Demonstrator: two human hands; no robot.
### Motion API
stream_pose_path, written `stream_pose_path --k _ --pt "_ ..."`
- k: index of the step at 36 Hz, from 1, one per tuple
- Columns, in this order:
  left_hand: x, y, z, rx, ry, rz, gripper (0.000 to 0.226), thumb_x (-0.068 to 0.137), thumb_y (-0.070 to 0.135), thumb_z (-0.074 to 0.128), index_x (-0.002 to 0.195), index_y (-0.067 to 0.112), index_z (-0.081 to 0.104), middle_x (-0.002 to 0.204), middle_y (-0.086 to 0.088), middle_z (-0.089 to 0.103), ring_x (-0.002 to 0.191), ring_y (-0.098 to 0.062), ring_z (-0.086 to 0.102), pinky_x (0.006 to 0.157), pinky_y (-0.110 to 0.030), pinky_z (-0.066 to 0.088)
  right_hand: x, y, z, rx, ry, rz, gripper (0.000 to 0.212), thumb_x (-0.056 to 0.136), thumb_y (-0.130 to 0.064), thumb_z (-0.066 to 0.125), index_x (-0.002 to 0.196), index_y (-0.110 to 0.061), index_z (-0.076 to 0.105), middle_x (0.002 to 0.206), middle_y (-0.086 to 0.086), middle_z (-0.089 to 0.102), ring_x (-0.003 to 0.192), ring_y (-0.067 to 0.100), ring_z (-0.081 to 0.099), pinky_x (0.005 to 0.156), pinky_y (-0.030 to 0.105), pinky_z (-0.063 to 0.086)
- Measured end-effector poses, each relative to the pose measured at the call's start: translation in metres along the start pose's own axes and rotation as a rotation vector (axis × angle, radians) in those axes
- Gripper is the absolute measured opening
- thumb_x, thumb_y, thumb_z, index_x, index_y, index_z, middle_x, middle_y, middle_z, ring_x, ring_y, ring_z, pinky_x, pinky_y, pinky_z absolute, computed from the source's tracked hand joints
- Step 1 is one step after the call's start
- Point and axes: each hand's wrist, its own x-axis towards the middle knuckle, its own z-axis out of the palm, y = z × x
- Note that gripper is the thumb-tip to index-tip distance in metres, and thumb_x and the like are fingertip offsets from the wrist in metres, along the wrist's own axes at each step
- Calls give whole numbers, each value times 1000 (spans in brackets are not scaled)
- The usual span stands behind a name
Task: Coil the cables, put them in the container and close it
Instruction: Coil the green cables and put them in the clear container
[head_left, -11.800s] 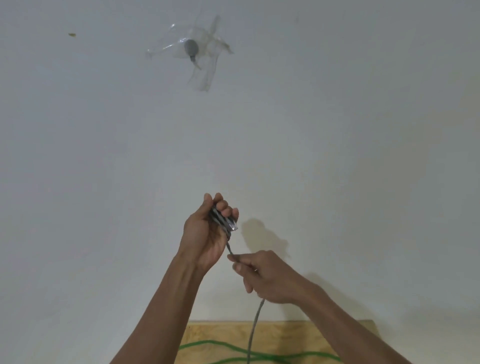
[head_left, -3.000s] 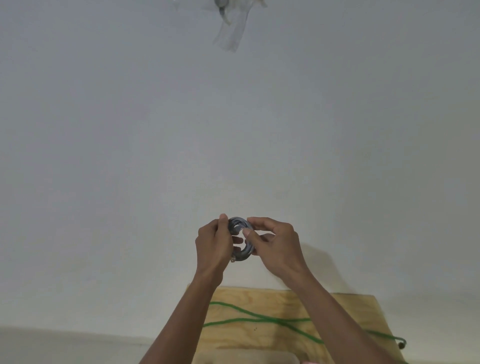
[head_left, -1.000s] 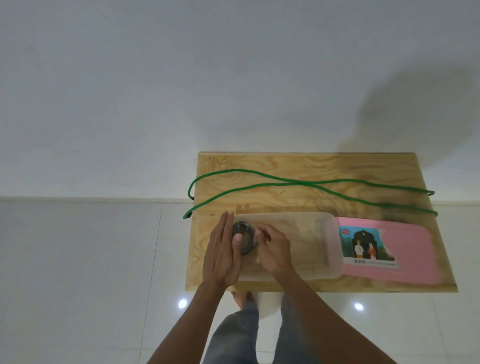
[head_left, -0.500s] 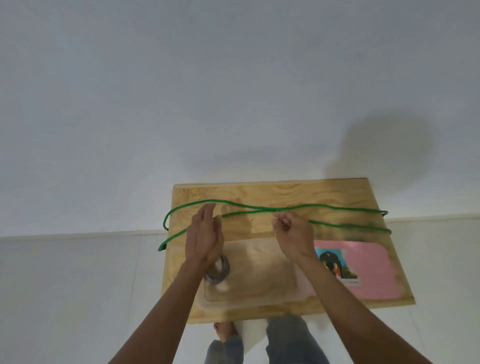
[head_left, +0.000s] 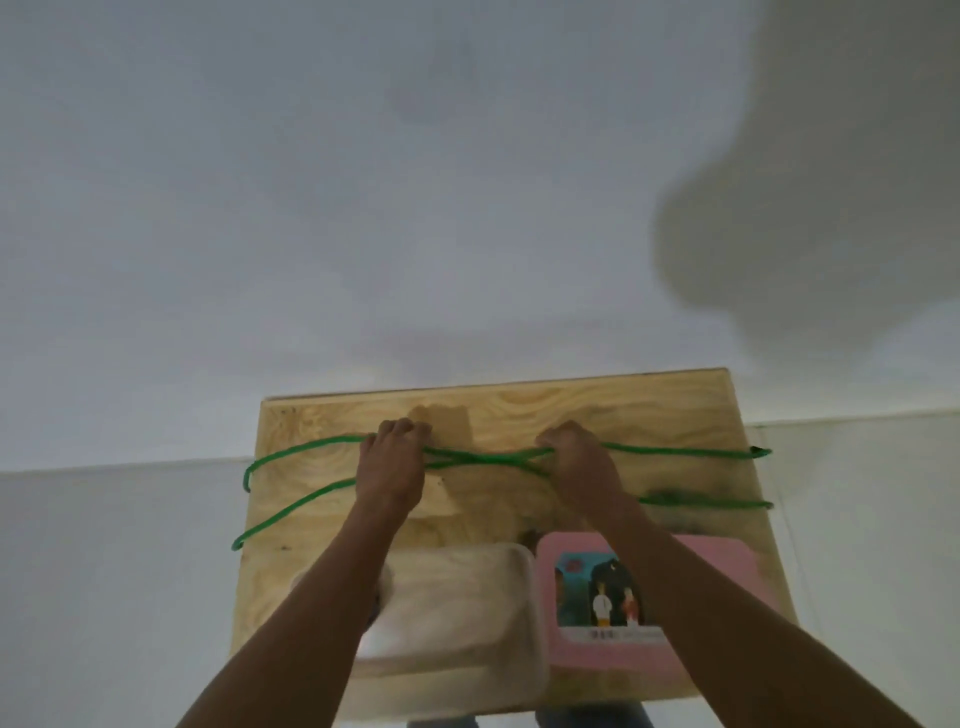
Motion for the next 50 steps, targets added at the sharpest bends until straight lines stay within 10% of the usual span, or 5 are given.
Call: stream_pose_path --k 11,31,35,41,50 --pt "12 -8 -10 116 -34 38 43 93 2 51 133 13 52 131 -10 50 125 -31 43 104 -43 40 6 -14 -16 -121 143 -145 25 81 7 59 101 -2 71 104 17 63 93 36 64 68 35 51" --pt "-105 -91 -194 -587 801 192 20 100 11 55 114 15 68 81 1 60 70 -18 54 68 -31 45 -69 -207 -81 291 604 -318 30 91 -5 60 119 -15 62 85 -1 60 79 17 59 83 34 52" --pt "-130 -79 -233 -810 734 163 18 99 17 57 108 17 72 70 10 61 62 -2 55 67 -23 43 -107 -246 -75 448 590 -310 41 91 -9 63 127 -22 50 94 -5 63 76 6 62 70 19 49" --pt "-148 -50 -269 -1334 484 167 18 99 18 60 96 7 75 60 8 54 57 -11 46 54 -26 39 -161 -283 -44 421 -5 -385 55 87 -27 72 134 -40 49 120 -15 55 87 7 65 73 19 53" --pt "-172 -36 -283 -1439 304 307 29 101 38 56 102 12 72 98 -4 75 87 -16 74 78 -31 59 -181 -288 -81 693 190 -470 7 95 -14 65 98 -16 71 79 9 72 59 13 65 58 29 56"
